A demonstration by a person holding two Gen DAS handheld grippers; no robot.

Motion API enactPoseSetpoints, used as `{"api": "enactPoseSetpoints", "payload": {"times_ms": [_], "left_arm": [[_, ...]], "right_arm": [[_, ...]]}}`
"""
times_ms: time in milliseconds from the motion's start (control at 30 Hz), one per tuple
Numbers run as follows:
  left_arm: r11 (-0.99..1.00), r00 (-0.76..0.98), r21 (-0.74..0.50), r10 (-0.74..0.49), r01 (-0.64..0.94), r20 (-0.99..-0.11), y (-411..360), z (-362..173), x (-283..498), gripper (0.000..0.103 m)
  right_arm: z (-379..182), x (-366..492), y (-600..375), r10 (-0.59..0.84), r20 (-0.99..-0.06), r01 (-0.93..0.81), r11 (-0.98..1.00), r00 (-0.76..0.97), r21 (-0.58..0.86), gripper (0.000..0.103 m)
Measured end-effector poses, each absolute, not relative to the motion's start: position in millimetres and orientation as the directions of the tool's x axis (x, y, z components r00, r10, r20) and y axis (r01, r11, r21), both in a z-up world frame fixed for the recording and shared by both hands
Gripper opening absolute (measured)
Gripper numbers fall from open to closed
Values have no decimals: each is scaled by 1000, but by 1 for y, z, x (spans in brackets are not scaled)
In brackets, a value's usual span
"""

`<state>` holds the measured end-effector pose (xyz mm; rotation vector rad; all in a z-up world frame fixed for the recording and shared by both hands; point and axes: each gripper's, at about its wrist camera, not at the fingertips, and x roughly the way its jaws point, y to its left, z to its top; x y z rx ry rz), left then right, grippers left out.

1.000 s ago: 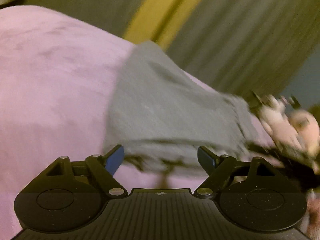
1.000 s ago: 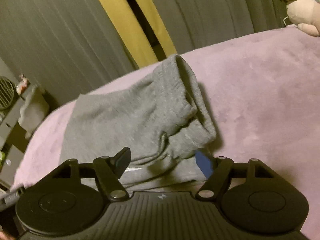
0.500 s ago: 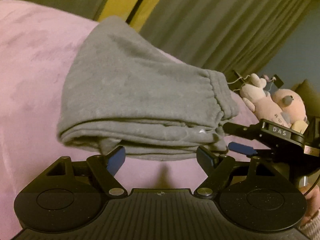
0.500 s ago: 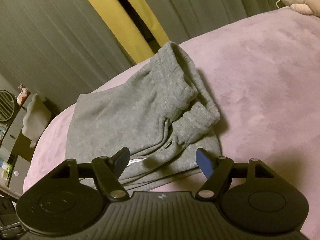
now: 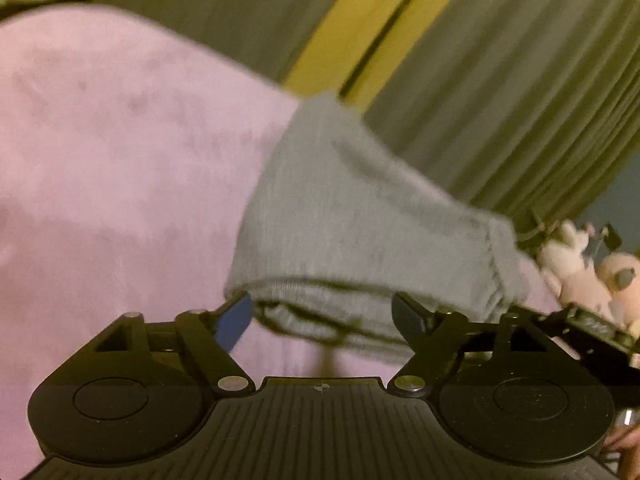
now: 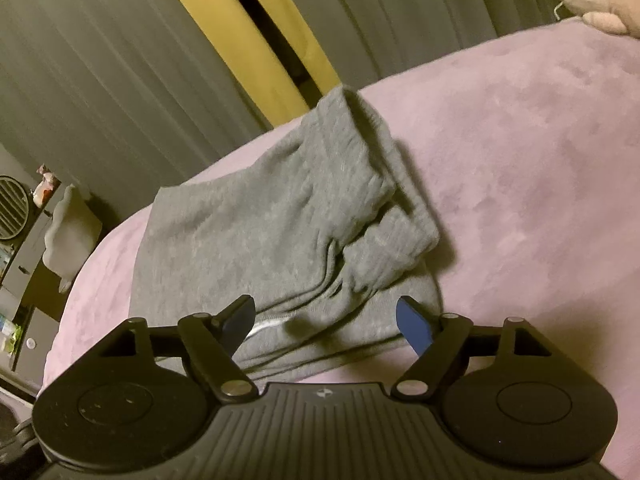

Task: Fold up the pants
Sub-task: 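Lower the folded pants onto the bed and open both grippers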

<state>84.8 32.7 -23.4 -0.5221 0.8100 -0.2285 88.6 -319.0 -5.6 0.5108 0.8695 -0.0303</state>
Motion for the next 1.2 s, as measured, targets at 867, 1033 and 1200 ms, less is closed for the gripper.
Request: {"api": "enactPoseSetpoints", "payload": {"times_ms": [867, 1033, 1200], "left_arm": [[945, 648, -295, -312, 140, -695, -14, -41, 117, 92], [963, 646, -235, -264, 132, -717, -19, -48, 122, 92], [980, 644, -174, -194, 95, -740, -21, -41, 113, 92]], "right_arm": [[-5, 159, -317, 27, -761, 201, 958, 648, 204, 32], [1, 157, -310, -65, -788, 171, 984, 613, 52, 33], [1, 154, -306, -171, -809, 215, 975, 562, -57, 63]]}}
